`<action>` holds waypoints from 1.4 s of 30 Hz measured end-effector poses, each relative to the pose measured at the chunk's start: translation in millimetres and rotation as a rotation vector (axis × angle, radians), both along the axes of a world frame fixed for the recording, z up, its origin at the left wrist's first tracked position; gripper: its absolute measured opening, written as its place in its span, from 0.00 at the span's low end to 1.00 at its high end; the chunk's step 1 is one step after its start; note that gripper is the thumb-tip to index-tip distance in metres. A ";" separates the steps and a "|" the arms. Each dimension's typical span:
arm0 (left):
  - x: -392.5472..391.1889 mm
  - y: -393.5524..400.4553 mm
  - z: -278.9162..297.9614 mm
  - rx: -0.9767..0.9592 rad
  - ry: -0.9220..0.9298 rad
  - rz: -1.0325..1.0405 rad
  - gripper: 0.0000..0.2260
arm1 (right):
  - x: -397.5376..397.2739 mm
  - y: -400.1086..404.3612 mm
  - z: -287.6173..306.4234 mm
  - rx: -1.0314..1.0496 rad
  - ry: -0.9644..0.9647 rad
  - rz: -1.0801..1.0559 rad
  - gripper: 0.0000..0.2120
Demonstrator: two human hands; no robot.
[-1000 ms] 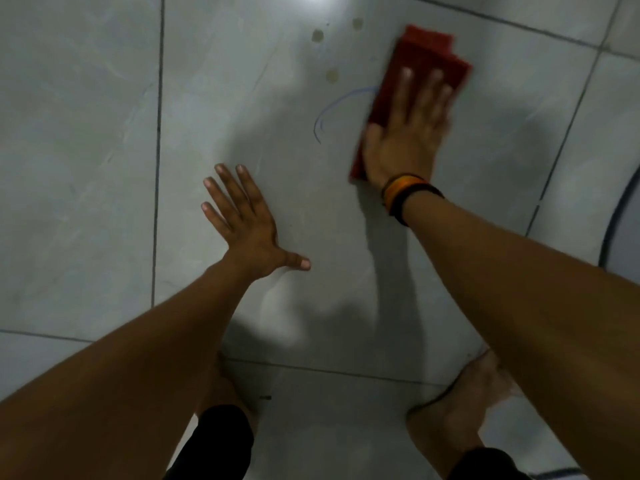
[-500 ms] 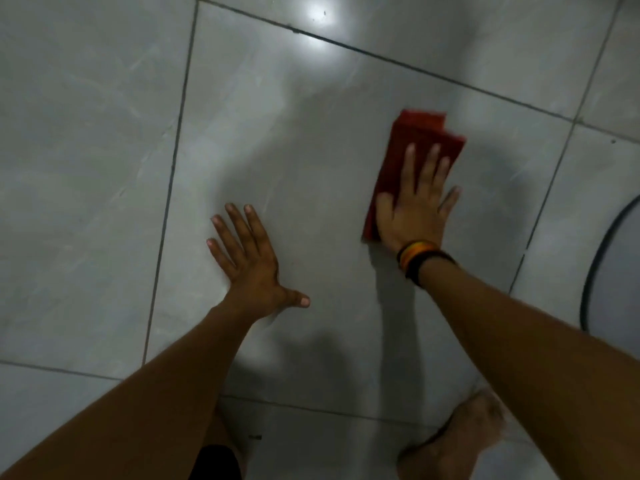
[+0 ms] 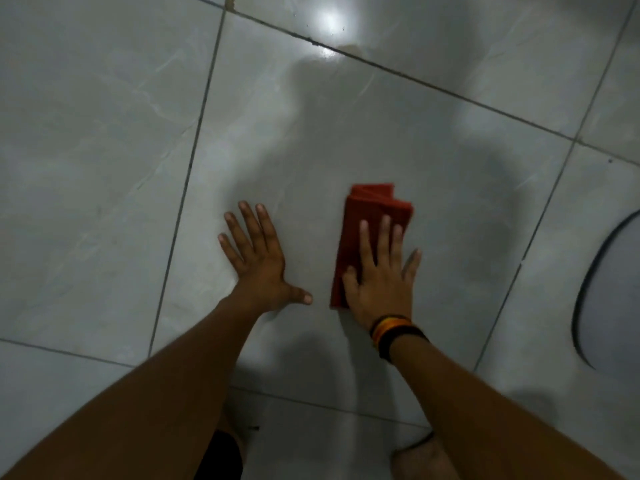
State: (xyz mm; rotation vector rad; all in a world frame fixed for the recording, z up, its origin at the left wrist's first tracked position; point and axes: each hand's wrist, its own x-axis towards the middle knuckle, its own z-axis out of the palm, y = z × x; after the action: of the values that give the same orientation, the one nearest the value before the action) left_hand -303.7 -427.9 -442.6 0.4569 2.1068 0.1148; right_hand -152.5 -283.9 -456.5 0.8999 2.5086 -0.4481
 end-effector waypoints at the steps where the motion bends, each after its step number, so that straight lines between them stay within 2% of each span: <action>1: 0.7 0.1 0.0 0.002 -0.006 0.002 0.83 | 18.2 -14.1 3.5 -0.009 -0.030 0.003 0.40; 4: 2.8 -2.1 -1.9 0.018 -0.002 -0.006 0.83 | 27.4 -35.1 0.5 -0.072 0.009 0.258 0.39; 6: 3.4 -5.1 -5.7 0.031 0.035 -0.013 0.83 | -0.8 -17.7 -10.5 -0.051 0.081 0.310 0.39; 10: 5.1 -7.5 -10.0 0.034 0.036 -0.037 0.83 | -47.0 21.5 -18.1 0.059 0.093 0.008 0.39; 14: 4.3 -1.2 -4.3 -0.012 0.043 -0.032 0.83 | -9.6 -22.5 2.2 0.021 -0.018 -0.325 0.40; 15: 2.7 0.4 0.6 -0.030 0.040 -0.037 0.82 | 11.0 -41.4 10.1 -0.044 -0.083 -0.364 0.40; 17: -3.9 -0.7 7.5 -0.057 0.045 -0.082 0.82 | 47.5 -74.2 30.9 -0.150 -0.176 -0.297 0.39; 19: -9.9 -5.5 8.5 -0.053 0.038 -0.134 0.80 | 64.0 -82.6 48.5 -0.167 -0.123 -0.274 0.36; 21: -13.4 -14.7 10.2 -0.003 0.047 -0.134 0.74 | 53.9 -64.5 53.7 -0.098 0.032 -0.351 0.34; 23: -13.4 -32.0 16.5 0.090 0.098 -0.131 0.63 | 28.1 -32.8 47.3 -0.085 0.094 -0.380 0.35; 25: -7.2 -54.1 25.6 0.166 0.128 -0.150 0.52 | 3.2 -3.5 40.4 -0.089 0.025 -0.190 0.36; 27: 3.7 -75.6 36.8 0.169 0.124 -0.165 0.47 | -12.6 13.4 35.8 -0.099 -0.081 0.018 0.28; 29: 20.4 -85.7 53.6 0.178 0.102 -0.149 0.45 | -17.1 18.0 42.2 -0.190 -0.177 0.054 0.18; 31: 39.7 -81.0 76.4 0.189 0.044 -0.090 0.45 | -8.8 12.4 61.3 -0.301 -0.235 -0.028 0.13; 34: 64.4 -54.4 114.2 0.236 -0.059 -0.112 0.48 | 23.8 -2.0 113.1 -0.395 -0.098 -0.149 0.11; 38: 77.1 2.1 171.8 0.254 -0.088 -0.412 0.46 | 76.1 -2.2 213.7 -0.448 0.241 -0.197 0.09; 39: 78.0 18.1 187.6 0.248 -0.095 -0.440 0.41 | 89.5 5.1 239.2 -0.469 0.323 -0.270 0.08; 42: 78.1 70.1 237.1 0.207 -0.134 -0.357 0.15 | 123.5 42.0 310.6 -0.557 0.479 -0.658 0.05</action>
State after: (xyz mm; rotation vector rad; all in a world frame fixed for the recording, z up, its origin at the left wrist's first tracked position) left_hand -225.5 -357.8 -205.5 0.9163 1.8591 0.1520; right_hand -29.0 -241.9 -145.9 1.4806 2.1789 -1.6389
